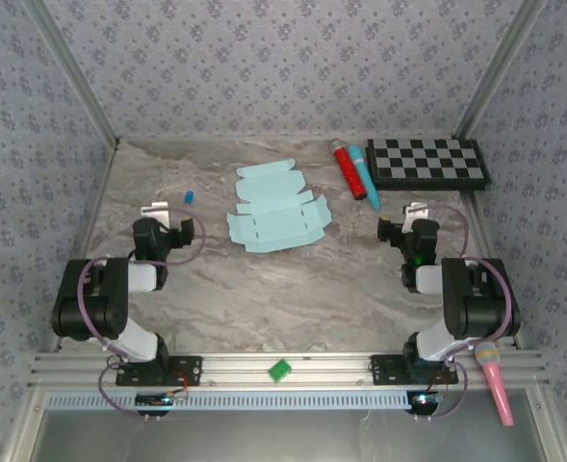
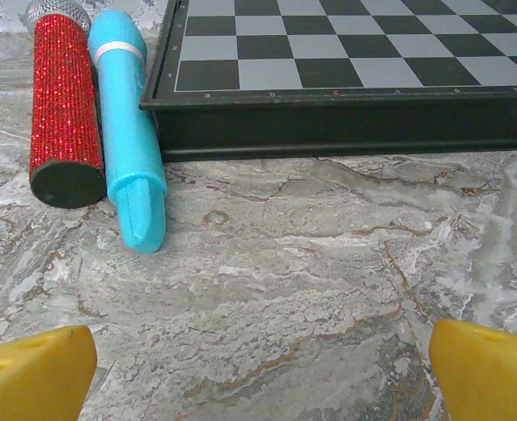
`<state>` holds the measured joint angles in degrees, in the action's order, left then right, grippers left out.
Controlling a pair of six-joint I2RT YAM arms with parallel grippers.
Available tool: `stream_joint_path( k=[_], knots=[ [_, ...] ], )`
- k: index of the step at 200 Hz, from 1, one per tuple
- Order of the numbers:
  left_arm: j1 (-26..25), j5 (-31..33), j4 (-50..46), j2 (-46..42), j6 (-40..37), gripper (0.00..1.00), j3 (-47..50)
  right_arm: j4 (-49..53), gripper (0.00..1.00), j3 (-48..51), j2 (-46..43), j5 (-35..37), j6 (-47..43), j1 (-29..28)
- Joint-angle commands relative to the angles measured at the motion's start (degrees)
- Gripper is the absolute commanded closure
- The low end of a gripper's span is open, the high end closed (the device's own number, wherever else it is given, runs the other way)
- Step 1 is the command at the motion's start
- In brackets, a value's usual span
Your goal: Fold the paper box
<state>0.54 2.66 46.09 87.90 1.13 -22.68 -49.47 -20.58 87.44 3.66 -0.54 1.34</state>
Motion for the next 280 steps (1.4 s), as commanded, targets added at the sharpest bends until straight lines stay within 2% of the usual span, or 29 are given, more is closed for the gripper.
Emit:
stream_joint_path(
  k=[1, 148, 172, 190, 216, 246, 264, 280],
  knots=[
    [0.3, 0.6, 0.3, 0.2, 0.6, 0.00, -1.1, 0.4, 0.01, -1.3, 0.5, -0.1, -0.9, -0.2],
    [0.3, 0.6, 0.6, 0.1, 0.6, 0.00, -1.0, -0.1, 0.00, -0.9, 0.4, 0.1, -1.0, -0.2],
    [0.3, 4.1, -2.8, -3.2, 2.1, 0.00, -1.5, -0.2, 0.01, -0.1, -2.1, 3.0, -0.1, -0.3],
    [0.2, 6.5, -12.3, -8.5, 3.6, 0.00, -3.9, 7.6, 0.01, -1.4, -8.0, 5.3, 0.2, -1.0],
    [0.2, 9.6, -29.7, -14.9, 11.9, 0.01, -10.3, 31.3, 0.01, -10.3, -14.9, 6.0, 8.4, -1.6],
    [-0.9, 1.8, -41.1, -16.5, 18.4, 0.01, -16.5, 46.0, 0.01, -19.3, -14.3, 2.2, 15.1, -4.9],
    [-4.5, -1.1, -47.0, -14.8, 19.0, 0.01, -21.2, 50.3, 0.00, -24.9, -11.2, -1.8, 16.3, -8.8],
    [-8.5, -5.2, -50.8, -11.9, 19.2, 0.07, -25.3, 53.1, 0.00, -30.0, -7.3, -3.9, 16.1, -13.4]
  ],
)
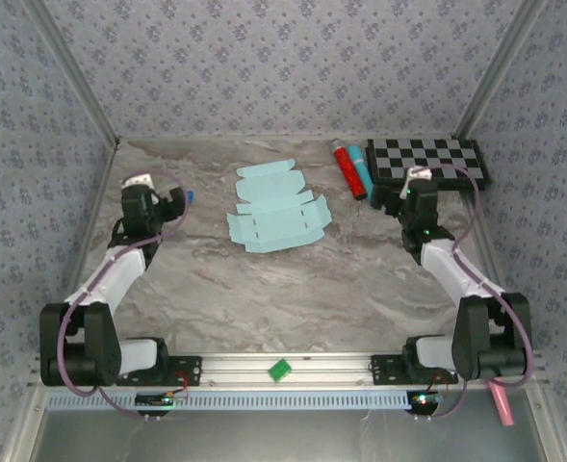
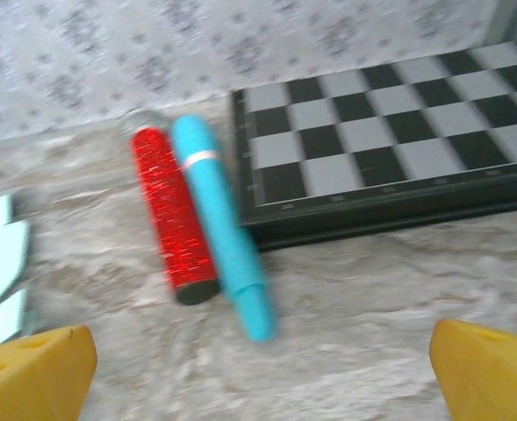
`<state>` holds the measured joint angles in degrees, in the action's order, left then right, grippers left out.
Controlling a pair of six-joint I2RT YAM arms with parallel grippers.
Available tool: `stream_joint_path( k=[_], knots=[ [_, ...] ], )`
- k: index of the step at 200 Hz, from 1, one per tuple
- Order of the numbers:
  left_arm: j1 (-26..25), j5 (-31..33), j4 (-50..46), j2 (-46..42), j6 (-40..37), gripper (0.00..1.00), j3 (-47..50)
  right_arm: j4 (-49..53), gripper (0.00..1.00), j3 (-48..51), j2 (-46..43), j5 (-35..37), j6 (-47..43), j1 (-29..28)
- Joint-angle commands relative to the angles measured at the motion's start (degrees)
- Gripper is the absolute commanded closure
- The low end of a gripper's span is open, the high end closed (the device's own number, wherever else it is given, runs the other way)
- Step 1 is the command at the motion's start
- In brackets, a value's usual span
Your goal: Fold the paper box
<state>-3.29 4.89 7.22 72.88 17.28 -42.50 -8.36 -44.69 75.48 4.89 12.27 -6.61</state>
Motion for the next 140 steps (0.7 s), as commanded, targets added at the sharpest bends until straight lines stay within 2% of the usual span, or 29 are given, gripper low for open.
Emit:
stream_joint_path(
  k=[1, 17, 37, 50, 79, 124, 140],
  knots=[
    [-4.9, -7.8, -12.1, 3.4, 3.0, 0.08, -5.7, 12.1, 0.00, -6.2, 4.9, -5.3, 3.3, -5.7],
    [-8.7, -12.0, -13.8, 7.6, 3.7, 0.17, -10.2, 14.0, 0.02, -11.2, 9.2, -6.5, 2.8, -10.8],
    [-12.3, -16.4, -15.3, 14.2, 3.5, 0.31, -17.0, 14.1, 0.12, -15.6, 14.3, -8.1, 3.2, -15.8],
    [-13.6, -17.9, -17.9, 19.5, 3.6, 0.37, -22.7, 14.7, 0.22, -18.2, 17.5, -8.7, 3.8, -18.2],
    [-14.7, -21.6, -22.0, 31.5, 3.0, 0.63, -35.6, 17.5, 0.44, -23.1, 23.7, -9.9, 6.2, -21.9],
    [-15.5, -23.7, -27.1, 46.3, 1.0, 0.85, -51.8, 17.0, 0.71, -26.7, 30.3, -11.5, 8.8, -25.7],
    [-15.5, -24.0, -29.3, 50.3, 0.2, 0.87, -56.7, 16.8, 0.77, -27.4, 32.5, -12.5, 9.7, -26.4]
  ],
)
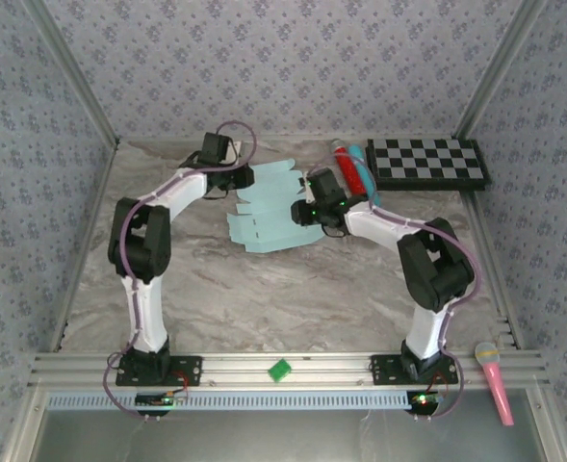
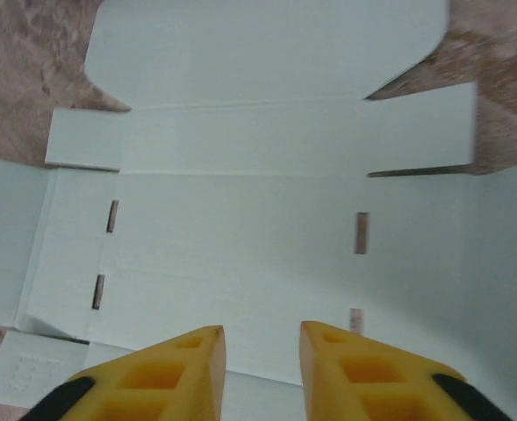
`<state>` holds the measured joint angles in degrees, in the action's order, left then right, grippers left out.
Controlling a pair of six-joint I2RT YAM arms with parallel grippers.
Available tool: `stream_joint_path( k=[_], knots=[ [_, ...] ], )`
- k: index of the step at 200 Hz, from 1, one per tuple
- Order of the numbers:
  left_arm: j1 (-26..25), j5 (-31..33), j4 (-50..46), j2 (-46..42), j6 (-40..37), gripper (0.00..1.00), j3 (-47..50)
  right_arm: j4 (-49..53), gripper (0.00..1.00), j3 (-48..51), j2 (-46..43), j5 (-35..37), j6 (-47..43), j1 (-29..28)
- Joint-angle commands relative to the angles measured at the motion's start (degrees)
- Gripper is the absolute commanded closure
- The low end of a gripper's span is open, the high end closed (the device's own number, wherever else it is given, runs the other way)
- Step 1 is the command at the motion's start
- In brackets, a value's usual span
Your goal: Fold the paper box
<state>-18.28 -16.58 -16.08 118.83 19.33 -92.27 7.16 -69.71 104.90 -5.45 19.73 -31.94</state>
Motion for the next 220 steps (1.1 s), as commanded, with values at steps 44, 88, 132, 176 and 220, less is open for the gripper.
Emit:
stream_joint_path(
  k=[44, 88, 132, 176, 220],
  knots=[
    [-0.5, -2.6, -12.4, 14.0, -3.6, 1.00, -17.8, 0.5, 0.94, -2.0, 6.8, -3.9, 4.6, -1.6],
    [-0.6, -2.1, -13.1, 15.0, -3.5, 1.00, -16.1, 0.0, 0.97, 0.4, 7.6, -3.5, 5.8, -1.8],
    [-0.6, -0.3, -11.2, 11.8, -2.7, 1.00, -7.3, 1.1, 0.98, 0.9, 9.2, -2.4, 6.3, -1.6],
    [-0.7, -0.5, -9.5, 6.0, -1.8, 1.00, 2.2, 2.1, 0.98, 0.9, 9.6, -1.0, 6.4, -0.6],
    [-3.6, 1.1, -10.0, -3.3, -0.7, 1.00, 12.4, 3.9, 0.98, -1.2, 11.5, -0.9, 5.2, 0.9]
  ],
)
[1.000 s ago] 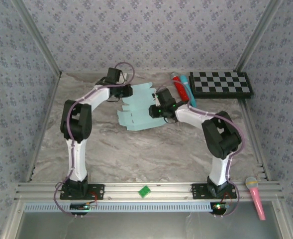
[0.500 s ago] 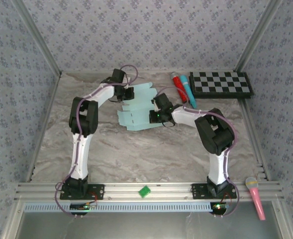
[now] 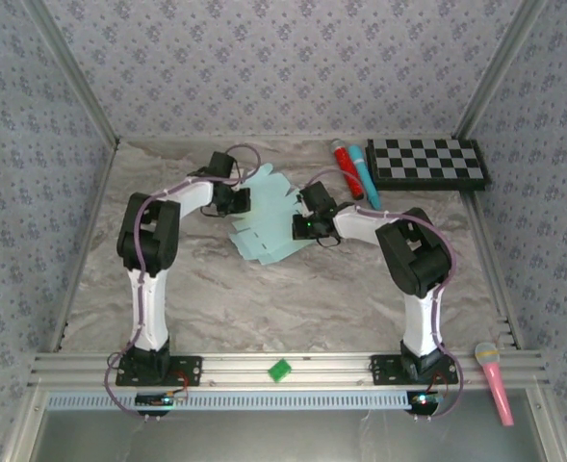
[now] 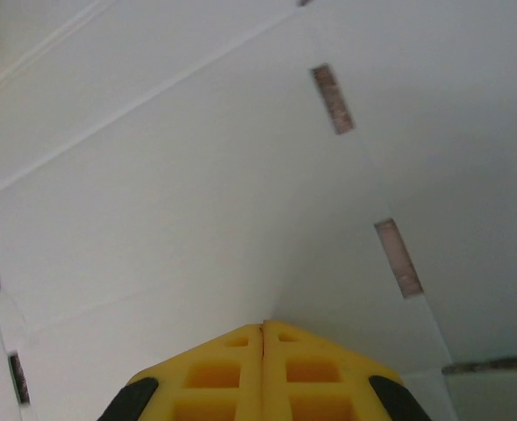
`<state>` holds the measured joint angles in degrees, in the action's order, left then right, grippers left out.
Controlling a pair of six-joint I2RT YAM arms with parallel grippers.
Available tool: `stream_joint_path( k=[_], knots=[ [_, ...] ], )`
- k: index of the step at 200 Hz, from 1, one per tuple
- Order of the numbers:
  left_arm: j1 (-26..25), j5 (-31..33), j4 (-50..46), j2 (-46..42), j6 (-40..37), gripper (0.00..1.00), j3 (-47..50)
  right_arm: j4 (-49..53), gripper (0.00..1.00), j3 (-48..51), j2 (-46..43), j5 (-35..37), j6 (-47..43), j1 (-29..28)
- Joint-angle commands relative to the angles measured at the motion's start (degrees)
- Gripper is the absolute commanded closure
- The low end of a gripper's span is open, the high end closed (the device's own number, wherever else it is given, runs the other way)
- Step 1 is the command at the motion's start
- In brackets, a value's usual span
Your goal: Fold the paper box
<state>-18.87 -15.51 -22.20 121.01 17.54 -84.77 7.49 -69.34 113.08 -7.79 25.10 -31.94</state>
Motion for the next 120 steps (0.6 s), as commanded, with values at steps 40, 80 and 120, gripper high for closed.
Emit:
stream_joint_path(
  k=[40, 80, 120],
  knots=[
    [-8.6, 0.8, -0.6, -15.1, 7.6, 1.00, 16.4, 6.1, 0.97, -6.9, 7.1, 1.2, -2.9, 1.4],
    [-15.7, 2.7, 3.6, -20.1, 13.2, 1.00, 23.2, 8.7, 0.97, -12.1, 10.2, 1.0, -4.5, 1.2],
    [-16.0, 6.8, 0.5, -23.0, 11.6, 0.99, 20.6, 9.8, 0.95, -11.2, 6.6, 3.9, -4.7, 0.6]
  ],
)
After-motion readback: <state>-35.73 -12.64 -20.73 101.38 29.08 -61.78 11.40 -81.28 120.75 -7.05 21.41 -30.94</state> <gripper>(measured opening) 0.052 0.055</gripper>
